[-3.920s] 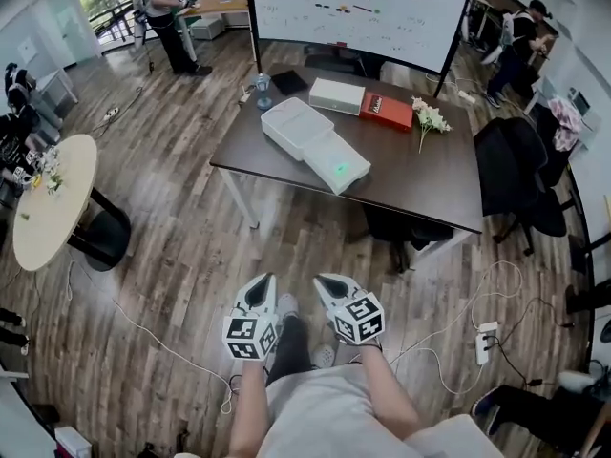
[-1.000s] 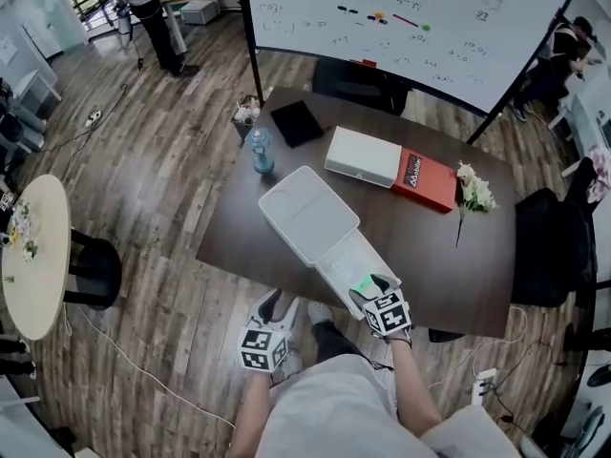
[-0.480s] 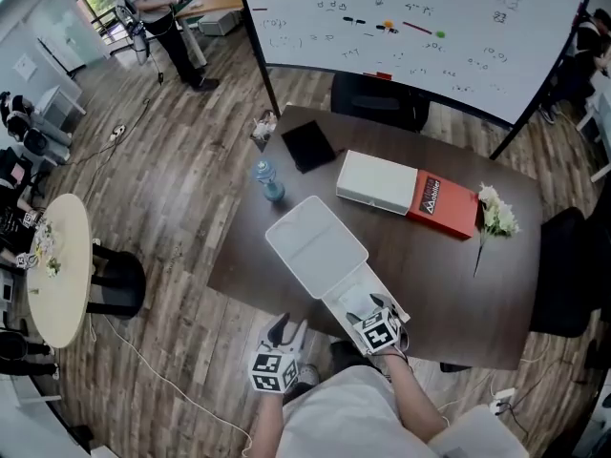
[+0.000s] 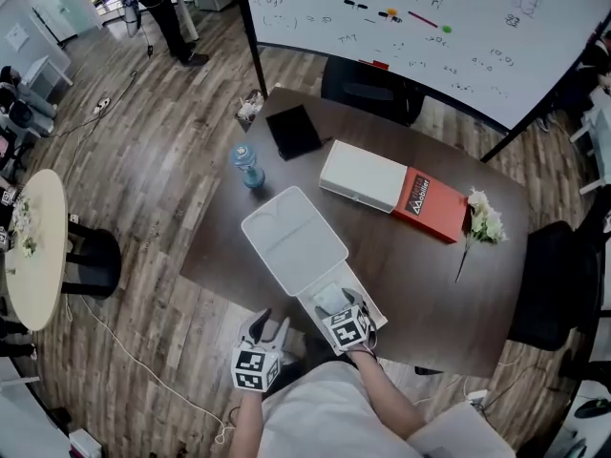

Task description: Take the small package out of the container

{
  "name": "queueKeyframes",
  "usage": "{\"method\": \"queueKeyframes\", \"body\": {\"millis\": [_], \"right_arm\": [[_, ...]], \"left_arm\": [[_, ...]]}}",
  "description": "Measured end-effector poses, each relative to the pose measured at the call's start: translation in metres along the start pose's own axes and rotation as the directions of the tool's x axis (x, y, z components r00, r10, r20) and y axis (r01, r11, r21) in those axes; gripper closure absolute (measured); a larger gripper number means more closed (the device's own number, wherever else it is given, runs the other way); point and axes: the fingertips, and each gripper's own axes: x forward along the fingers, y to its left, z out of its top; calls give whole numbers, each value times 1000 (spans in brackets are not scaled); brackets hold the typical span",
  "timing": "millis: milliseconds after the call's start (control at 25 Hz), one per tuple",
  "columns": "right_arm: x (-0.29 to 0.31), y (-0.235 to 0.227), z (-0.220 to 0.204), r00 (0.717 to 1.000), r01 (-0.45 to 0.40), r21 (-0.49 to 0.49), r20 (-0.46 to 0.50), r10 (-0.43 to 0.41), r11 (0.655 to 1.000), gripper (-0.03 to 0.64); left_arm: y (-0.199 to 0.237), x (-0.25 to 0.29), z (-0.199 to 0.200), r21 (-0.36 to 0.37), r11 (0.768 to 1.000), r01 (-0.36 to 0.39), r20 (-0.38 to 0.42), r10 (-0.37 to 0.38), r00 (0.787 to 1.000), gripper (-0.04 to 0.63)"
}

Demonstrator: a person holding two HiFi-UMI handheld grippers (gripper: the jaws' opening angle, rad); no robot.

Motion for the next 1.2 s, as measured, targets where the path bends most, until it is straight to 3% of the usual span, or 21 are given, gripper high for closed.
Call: {"method": "queueKeyframes", "body": {"millis": [240, 480, 720, 960, 1080, 1200], "right_arm": [[7, -7, -10, 997, 3, -27, -72, -5, 1000, 242], [9, -13, -6, 998, 5, -10, -66, -6, 1000, 268], [22, -14, 17, 997, -13, -44, -71, 10, 999, 270], [21, -16, 8, 993, -17, -88, -114, 7, 996, 262], [23, -11, 1, 991, -17, -128, -133, 0, 992, 253], [24, -6, -6, 996, -17, -106, -86, 8, 994, 255]], "left_arm": [[7, 8, -7, -56, 998, -12, 5, 13, 1000, 434], [12, 10, -15, -97, 995, -15, 8, 16, 1000, 434], [33, 5, -1, -78, 995, -56, 25, 59, 998, 436], [36, 9, -7, -107, 993, -53, 14, 55, 998, 437], [28, 9, -12, -81, 995, -50, -3, 50, 999, 439], [22, 10, -19, -48, 998, -45, -16, 44, 999, 439]]}}
